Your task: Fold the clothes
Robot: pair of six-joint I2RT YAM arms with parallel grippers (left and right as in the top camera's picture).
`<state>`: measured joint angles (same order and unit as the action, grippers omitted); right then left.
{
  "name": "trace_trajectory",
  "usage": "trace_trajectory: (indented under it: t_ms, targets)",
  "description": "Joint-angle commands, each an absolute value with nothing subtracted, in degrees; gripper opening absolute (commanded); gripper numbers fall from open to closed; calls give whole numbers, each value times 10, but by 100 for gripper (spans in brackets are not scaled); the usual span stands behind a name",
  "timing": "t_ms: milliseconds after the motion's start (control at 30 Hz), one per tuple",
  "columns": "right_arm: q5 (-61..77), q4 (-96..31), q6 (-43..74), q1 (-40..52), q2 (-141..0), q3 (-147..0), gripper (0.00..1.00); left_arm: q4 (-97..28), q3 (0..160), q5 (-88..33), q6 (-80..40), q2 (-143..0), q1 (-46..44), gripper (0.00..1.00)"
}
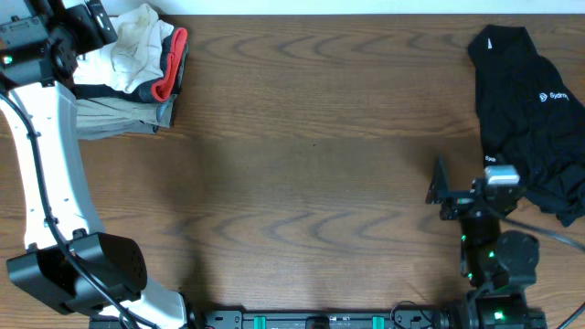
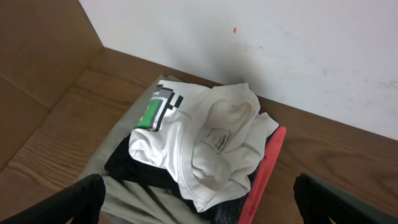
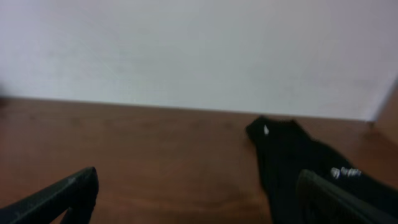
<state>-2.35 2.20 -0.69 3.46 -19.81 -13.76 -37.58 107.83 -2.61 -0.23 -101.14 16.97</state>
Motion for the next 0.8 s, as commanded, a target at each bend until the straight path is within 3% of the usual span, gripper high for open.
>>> trace_trajectory:
  t_ms: [0,300,767]
  targets:
    - [-1,25,-13,29,-158,-96,99,-377,1080,-24,-8,-1015,170,98]
    - [23,33,-13,29,-70,-2,99,-377,1080,-24,-8,-1015,170,98]
    - [28,-41,-14,29,-22,-3,99,-377,1080,-24,-8,-1015,170,98]
